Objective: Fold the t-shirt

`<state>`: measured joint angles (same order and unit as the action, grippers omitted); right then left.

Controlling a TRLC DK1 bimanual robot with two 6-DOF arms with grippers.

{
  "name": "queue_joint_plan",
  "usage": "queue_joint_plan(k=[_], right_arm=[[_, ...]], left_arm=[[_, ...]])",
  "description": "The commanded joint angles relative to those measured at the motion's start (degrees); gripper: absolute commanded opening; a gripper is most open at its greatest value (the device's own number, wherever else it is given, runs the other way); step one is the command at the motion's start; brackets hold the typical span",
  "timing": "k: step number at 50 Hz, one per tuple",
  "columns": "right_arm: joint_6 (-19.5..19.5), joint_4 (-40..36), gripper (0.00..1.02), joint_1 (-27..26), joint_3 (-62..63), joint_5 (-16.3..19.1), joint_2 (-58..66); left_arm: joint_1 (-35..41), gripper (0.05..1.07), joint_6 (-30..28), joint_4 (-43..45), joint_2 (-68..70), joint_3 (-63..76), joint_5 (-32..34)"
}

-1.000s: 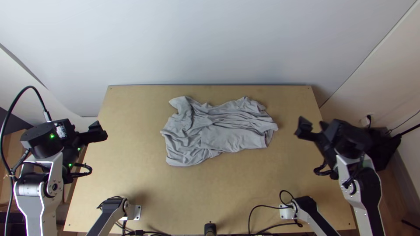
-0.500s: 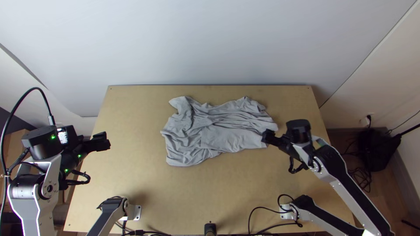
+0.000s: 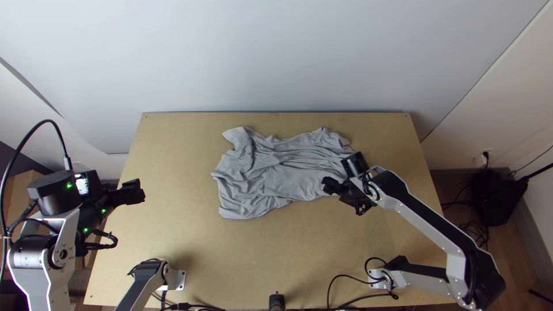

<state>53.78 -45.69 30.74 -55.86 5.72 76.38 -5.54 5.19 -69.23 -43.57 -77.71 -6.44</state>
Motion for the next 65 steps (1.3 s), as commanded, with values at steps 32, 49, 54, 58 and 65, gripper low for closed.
queue_joint_plan(k=[32, 49, 54, 58, 65], right_arm=[[-0.3, 3.5, 0.56, 2.7, -6.5, 6.1, 18.2], [-1.1, 5.2, 0.51, 2.7, -8.9, 6.1, 23.5], [-1.6, 5.3, 0.33, 2.7, -9.8, 5.3, 24.3], [-1.7, 5.4, 0.19, 2.8, -10.0, 4.3, 24.8], [-2.9, 5.2, 0.03, 3.7, -10.5, 2.5, 21.7]], left_arm=[[-0.7, 1.02, -0.8, -0.7, 0.5, -0.5, 0.5], [-1.7, 1.02, -2.7, -1.2, 0.5, -0.3, 0.4], [-1.7, 1.02, -3.3, -1.3, 0.4, -0.3, 0.4], [-1.7, 1.02, -3.9, -1.6, 0.1, -0.3, 0.4], [-1.3, 1.02, -6.3, -3.3, -0.5, -0.1, 0.5]])
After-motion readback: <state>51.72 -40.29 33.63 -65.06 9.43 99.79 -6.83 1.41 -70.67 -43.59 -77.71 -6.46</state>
